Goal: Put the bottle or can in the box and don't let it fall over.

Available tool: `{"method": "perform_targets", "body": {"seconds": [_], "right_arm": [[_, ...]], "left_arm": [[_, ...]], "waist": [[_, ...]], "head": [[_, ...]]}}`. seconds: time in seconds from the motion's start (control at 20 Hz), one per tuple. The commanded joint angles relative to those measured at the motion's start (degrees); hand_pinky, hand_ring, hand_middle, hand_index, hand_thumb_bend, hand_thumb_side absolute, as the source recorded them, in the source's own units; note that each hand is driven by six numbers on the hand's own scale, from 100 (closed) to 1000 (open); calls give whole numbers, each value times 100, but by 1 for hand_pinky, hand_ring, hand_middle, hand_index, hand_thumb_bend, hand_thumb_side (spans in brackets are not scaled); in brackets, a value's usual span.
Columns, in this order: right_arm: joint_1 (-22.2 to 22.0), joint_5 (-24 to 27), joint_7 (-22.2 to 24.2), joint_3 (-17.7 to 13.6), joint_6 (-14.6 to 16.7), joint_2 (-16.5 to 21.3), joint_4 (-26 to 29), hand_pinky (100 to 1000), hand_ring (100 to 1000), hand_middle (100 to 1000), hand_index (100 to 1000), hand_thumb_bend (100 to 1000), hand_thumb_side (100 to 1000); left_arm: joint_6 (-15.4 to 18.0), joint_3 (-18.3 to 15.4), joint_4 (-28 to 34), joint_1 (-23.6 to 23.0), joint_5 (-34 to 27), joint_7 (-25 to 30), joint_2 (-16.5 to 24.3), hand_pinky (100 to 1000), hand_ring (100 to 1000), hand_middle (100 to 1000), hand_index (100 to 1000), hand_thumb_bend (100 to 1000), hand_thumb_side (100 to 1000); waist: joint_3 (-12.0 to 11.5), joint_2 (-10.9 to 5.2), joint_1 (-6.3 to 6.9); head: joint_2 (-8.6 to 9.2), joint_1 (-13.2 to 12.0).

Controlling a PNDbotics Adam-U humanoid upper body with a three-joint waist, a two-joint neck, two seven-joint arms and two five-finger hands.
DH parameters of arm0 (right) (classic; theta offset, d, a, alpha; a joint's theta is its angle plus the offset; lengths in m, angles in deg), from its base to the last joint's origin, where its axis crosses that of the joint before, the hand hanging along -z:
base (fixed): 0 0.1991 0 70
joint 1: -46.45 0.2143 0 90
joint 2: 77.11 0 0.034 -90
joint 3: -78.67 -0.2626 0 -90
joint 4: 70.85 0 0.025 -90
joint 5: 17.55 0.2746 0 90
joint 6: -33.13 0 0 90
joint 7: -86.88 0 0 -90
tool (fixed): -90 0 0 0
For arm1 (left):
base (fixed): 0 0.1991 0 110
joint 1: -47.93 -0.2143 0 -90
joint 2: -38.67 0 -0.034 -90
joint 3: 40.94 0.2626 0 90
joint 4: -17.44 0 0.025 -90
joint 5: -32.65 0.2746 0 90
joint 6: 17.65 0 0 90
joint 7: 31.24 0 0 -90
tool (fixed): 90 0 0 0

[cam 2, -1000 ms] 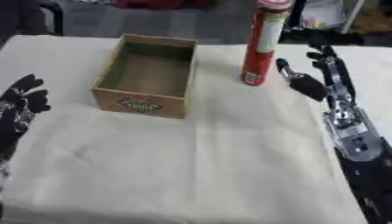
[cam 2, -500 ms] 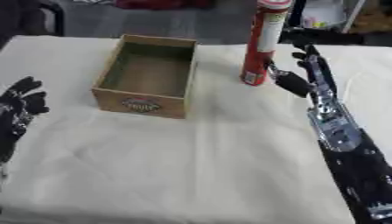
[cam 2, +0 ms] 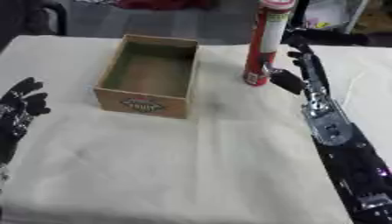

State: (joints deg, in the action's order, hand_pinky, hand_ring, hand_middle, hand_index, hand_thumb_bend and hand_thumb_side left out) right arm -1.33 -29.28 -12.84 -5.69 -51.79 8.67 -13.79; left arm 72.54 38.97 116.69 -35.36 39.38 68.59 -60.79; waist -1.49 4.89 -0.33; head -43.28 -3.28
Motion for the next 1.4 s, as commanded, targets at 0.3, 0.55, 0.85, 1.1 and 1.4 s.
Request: {"method": "perform_targets", "body": {"seconds": [0.3, 0.55, 0.85, 1.1, 1.4], "right_arm": [[285, -115, -138, -116, 39, 14, -171, 924, 903, 921, 1000, 424, 410], [356, -147, -147, -121, 60, -17, -235, 924, 903, 921, 1000, 442, 410], [412, -162, -120, -117, 78, -52, -287, 923, 903, 921, 1000, 424, 414], [475, -188, -79, -106, 93, -100, -355, 923, 904, 922, 1000, 424, 417], [555, -169, -99, -137, 120, -132, -439, 923, 903, 919, 1000, 423, 418]], "left_arm": [[9, 12, 85, 88, -22, 31, 64, 762, 880, 878, 963, 700, 660], [13, 18, 85, 98, -19, 43, 63, 763, 881, 878, 963, 701, 661], [16, 25, 84, 110, -19, 52, 65, 763, 881, 878, 963, 700, 662], [15, 32, 85, 119, -21, 57, 64, 763, 881, 878, 963, 699, 663], [18, 39, 93, 139, -23, 63, 65, 763, 881, 878, 963, 700, 662]], "waist": [[-40, -77, 96], [-62, -67, 99], [-91, -51, 100], [-106, -36, 96], [-150, -10, 96]], "head": [[20, 46], [20, 50], [31, 62], [43, 77], [64, 98]]}}
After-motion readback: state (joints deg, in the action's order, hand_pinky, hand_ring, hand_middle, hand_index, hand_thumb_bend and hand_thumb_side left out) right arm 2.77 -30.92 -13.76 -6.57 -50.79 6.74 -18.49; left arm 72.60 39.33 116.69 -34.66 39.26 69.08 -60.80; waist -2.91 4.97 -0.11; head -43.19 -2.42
